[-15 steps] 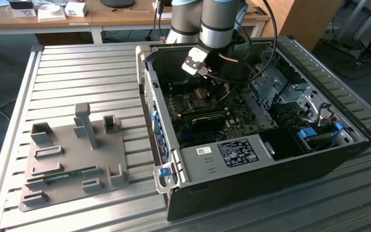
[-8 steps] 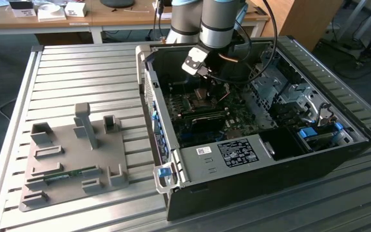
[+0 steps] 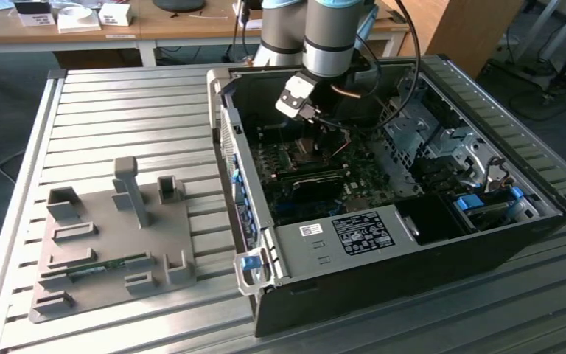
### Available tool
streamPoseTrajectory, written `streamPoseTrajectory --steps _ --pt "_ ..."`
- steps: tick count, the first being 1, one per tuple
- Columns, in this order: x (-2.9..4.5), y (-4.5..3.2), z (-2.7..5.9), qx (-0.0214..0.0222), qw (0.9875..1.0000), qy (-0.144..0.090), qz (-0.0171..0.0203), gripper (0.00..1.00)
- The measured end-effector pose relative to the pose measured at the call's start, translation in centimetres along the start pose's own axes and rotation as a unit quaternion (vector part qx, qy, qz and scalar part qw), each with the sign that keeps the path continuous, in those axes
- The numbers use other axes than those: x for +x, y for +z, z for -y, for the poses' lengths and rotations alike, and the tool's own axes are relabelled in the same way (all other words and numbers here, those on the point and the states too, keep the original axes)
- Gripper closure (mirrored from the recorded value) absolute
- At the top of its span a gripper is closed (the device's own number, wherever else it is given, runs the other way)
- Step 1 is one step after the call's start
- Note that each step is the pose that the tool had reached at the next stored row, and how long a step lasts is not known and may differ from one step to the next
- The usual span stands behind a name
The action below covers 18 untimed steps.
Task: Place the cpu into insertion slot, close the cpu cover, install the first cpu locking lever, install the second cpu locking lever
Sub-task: 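Place the cpu into insertion slot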
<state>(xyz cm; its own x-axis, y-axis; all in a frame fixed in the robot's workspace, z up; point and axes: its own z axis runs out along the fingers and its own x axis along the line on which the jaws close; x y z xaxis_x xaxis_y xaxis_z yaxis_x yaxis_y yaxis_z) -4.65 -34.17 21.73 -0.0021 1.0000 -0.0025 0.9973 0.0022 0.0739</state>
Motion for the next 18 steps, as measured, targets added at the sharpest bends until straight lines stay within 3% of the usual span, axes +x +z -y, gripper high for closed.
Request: streamPoseTrajectory --steps 18 --pt "0.19 1.41 0.25 0.0000 1.0000 -0.001 0.0015 0.46"
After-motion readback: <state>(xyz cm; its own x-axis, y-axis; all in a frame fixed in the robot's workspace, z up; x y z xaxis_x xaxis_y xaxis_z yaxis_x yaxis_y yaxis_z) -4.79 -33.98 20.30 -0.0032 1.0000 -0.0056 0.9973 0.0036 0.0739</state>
